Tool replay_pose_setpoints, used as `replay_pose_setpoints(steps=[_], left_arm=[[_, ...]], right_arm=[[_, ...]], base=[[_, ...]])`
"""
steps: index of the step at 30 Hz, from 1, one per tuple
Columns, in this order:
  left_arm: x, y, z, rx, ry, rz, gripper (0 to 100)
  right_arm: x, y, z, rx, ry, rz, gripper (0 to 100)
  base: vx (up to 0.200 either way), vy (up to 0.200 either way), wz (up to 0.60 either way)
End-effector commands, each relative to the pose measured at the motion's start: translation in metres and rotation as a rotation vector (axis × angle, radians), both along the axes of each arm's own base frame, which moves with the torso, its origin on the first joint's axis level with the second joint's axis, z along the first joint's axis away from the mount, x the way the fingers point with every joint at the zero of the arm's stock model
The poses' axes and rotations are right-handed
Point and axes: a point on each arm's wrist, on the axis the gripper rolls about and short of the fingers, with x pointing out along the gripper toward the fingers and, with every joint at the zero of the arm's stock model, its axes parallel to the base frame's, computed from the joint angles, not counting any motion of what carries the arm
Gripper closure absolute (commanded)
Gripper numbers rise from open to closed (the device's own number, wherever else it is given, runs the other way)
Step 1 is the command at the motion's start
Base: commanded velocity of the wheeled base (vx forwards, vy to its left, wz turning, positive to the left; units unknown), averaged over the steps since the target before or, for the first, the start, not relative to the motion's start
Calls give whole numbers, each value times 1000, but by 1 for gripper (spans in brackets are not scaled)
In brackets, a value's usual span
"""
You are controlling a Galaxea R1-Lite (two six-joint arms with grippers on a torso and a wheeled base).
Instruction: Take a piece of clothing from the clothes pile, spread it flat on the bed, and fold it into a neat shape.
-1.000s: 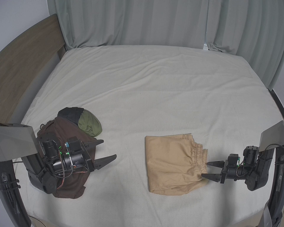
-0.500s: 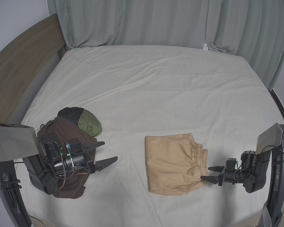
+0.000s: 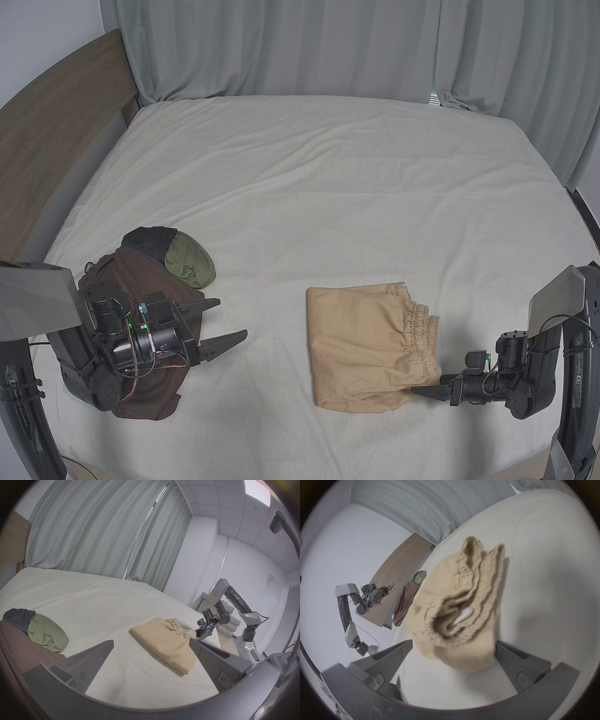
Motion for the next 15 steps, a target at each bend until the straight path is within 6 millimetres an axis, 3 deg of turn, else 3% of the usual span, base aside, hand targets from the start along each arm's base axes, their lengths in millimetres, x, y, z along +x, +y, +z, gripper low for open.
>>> replay_pose_setpoints(steps=[1, 15], left_arm=[[1, 1, 0, -1, 0, 2, 0], [0, 1, -1, -1, 3, 4, 0]], right_arm=[[-3, 13, 3, 19, 32, 28, 0], [19, 32, 23, 116, 101, -108, 0]], base=[[0, 0, 0], [0, 0, 0]])
